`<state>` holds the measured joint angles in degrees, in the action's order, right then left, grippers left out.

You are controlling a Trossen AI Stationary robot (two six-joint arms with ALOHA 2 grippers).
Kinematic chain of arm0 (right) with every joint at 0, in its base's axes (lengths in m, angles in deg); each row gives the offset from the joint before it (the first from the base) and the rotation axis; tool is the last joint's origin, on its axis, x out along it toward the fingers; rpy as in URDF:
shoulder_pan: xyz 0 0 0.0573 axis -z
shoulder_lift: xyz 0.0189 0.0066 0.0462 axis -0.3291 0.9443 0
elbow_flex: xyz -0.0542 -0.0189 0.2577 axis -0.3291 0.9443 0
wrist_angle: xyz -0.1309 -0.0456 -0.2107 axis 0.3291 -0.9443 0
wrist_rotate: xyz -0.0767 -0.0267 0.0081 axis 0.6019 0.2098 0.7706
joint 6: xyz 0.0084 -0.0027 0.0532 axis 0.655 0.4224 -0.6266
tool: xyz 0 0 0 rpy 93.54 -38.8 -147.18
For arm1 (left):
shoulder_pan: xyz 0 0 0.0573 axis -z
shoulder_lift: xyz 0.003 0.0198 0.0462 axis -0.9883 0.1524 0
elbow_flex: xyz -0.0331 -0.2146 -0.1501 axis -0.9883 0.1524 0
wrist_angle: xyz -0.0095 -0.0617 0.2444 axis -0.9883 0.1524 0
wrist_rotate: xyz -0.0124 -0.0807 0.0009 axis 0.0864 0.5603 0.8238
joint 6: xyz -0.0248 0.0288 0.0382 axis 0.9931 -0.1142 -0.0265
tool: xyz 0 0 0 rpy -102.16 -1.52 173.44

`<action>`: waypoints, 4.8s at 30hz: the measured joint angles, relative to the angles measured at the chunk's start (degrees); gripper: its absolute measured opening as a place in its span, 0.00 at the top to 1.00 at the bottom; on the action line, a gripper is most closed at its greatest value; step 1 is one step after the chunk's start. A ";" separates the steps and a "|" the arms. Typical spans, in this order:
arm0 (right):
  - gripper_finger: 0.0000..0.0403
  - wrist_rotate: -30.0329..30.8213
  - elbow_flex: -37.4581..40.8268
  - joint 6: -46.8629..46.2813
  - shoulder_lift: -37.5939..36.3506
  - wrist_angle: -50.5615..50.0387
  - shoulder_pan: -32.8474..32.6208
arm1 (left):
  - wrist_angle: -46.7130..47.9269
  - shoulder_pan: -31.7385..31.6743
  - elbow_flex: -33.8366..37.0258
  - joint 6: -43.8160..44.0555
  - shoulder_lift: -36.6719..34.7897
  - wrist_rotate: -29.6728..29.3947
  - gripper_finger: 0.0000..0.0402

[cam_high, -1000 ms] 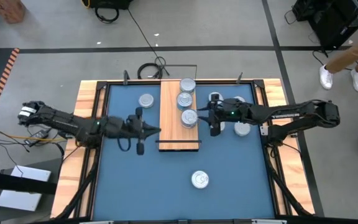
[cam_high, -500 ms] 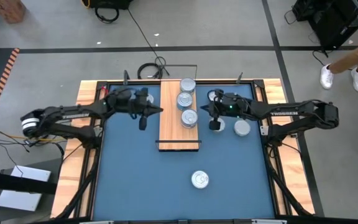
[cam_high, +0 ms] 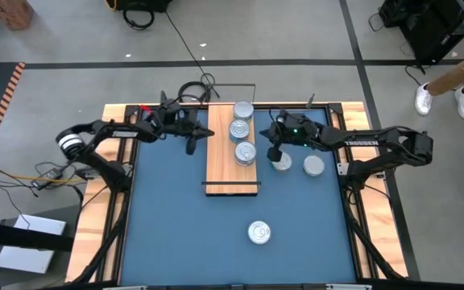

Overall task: Stack canned seafood by type on shelf
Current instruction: Adjust the stacked yellow blue tuna cans on the shelf, then put the green tuna can on the shelf aligned with the other green tuna can

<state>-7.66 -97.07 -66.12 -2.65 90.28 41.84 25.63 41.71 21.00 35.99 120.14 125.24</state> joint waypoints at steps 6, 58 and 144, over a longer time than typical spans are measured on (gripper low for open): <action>0.99 0.23 0.00 -2.73 5.13 3.51 0.73 | 0.19 -0.37 -3.40 -0.87 5.64 1.13 1.00; 0.99 3.03 0.00 -4.51 14.39 12.98 0.86 | -0.05 4.19 -8.30 -4.61 13.85 -5.27 1.00; 1.00 4.93 11.78 -6.70 2.11 21.00 -5.29 | -10.38 5.55 -7.21 -3.03 8.16 -7.09 1.00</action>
<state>-2.74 -85.29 -72.82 -0.54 111.29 36.55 15.25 47.26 13.80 32.97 128.31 118.15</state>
